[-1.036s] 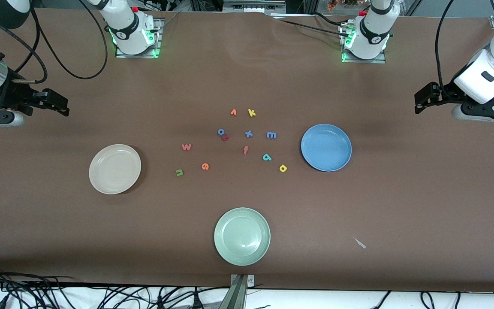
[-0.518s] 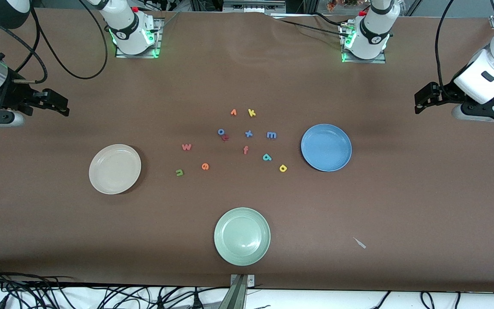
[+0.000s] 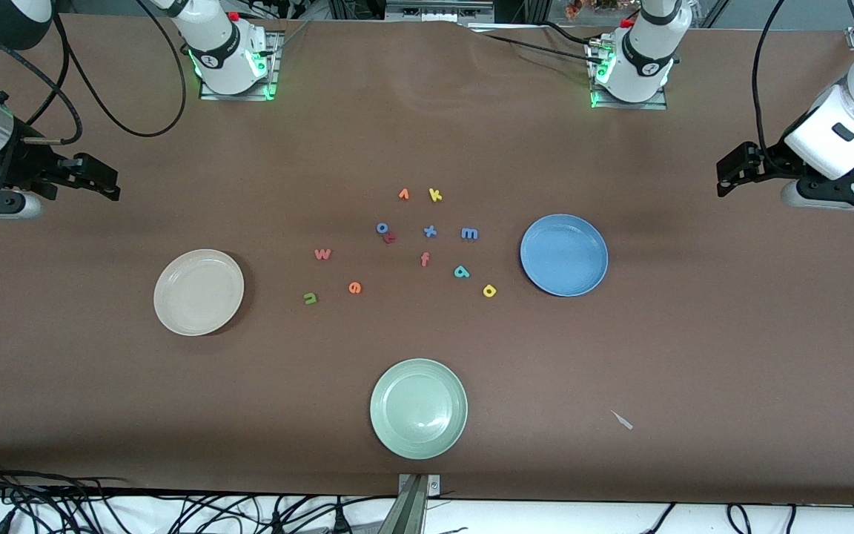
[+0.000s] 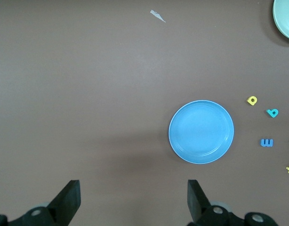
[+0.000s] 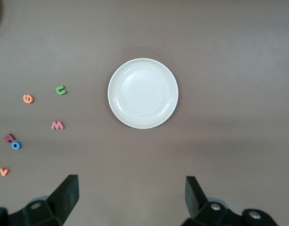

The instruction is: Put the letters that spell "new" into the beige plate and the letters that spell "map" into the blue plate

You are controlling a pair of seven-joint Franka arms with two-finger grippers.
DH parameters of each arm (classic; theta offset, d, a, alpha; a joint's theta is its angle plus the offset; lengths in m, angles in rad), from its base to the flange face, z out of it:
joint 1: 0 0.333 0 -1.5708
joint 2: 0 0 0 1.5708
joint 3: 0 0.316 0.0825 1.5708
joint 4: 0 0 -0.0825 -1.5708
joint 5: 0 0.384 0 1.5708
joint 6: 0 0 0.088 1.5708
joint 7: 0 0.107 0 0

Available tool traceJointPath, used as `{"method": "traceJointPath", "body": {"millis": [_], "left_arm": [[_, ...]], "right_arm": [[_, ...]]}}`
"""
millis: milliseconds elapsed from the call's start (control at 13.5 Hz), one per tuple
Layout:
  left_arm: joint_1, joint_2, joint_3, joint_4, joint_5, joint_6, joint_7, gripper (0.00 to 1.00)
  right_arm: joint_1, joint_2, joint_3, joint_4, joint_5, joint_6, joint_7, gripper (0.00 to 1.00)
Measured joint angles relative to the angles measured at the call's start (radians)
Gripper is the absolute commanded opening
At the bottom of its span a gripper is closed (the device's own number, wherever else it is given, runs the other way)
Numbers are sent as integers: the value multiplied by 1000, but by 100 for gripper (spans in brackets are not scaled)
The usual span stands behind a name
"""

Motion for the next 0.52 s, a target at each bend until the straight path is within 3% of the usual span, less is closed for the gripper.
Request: {"method": "traceJointPath", "body": {"millis": [518], "left_arm": [[0, 0, 0, 0, 0, 0, 0, 100]], "right_arm": [[0, 9, 1, -1, 0, 0, 0, 100]]}}
